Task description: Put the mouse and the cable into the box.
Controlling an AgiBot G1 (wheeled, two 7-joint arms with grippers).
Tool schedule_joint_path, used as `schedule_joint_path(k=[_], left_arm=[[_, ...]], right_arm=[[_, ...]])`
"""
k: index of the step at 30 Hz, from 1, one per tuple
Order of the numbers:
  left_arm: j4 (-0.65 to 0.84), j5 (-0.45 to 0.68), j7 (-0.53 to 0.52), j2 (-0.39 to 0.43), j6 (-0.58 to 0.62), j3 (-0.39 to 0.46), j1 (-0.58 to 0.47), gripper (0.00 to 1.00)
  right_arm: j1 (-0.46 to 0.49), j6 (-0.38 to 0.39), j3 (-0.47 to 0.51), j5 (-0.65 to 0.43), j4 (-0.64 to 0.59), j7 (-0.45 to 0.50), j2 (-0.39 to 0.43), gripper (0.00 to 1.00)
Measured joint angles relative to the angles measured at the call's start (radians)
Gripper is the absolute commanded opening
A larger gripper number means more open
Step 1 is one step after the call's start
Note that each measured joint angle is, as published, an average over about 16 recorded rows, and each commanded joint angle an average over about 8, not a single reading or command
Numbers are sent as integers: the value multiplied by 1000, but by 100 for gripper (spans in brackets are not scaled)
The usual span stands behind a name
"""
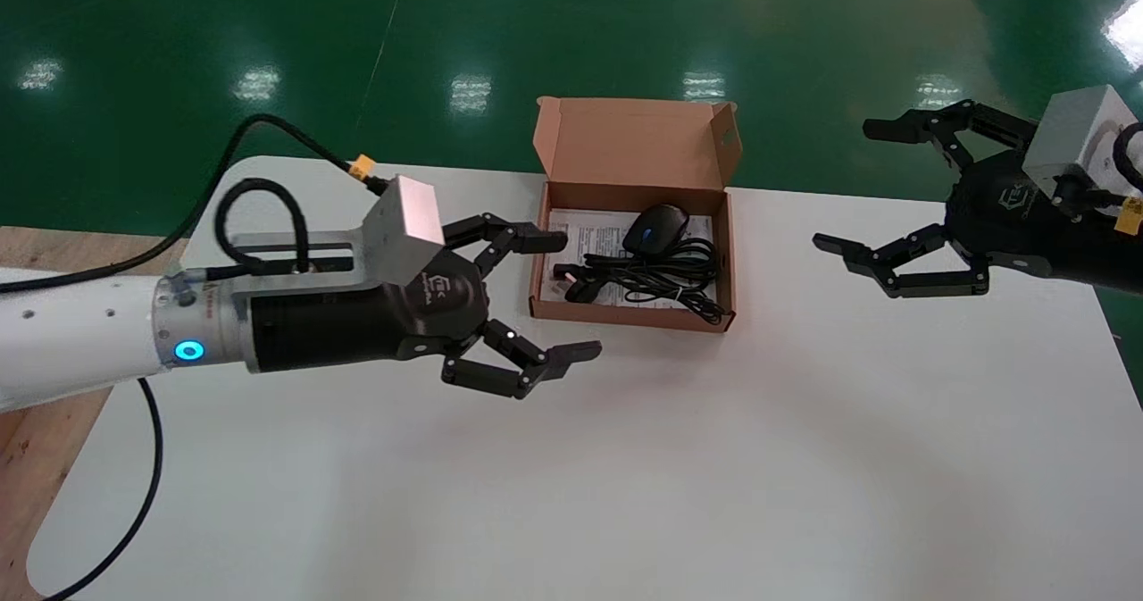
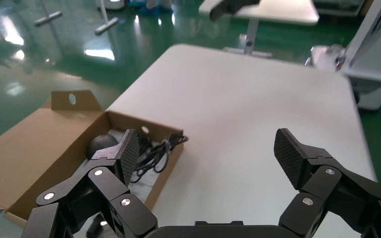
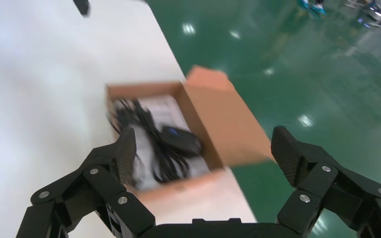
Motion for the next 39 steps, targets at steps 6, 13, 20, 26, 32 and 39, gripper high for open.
schedule_joint_path(k=[6, 13, 20, 26, 32, 39], left_arm=[[-83, -59, -52, -76, 63, -85, 63, 100], [-180, -127, -112, -164, 137, -184, 137, 100], [-271, -191, -168, -247, 206, -277, 206, 100], [-327, -229, -198, -298, 248, -334, 248, 100], [-349, -245, -209, -317, 264, -356, 264, 100], [-346, -244, -209, -315, 263, -354, 263, 100]], right_arm=[[-88, -31, 32, 87, 129, 115, 13, 100], [-191, -67, 70, 189, 279, 250, 29, 100], [-289, -101, 105, 286, 422, 378, 44, 100], [-353, -123, 129, 350, 515, 456, 54, 100], [-380, -132, 139, 377, 554, 487, 58, 100], [-378, -132, 139, 376, 551, 485, 58, 100]])
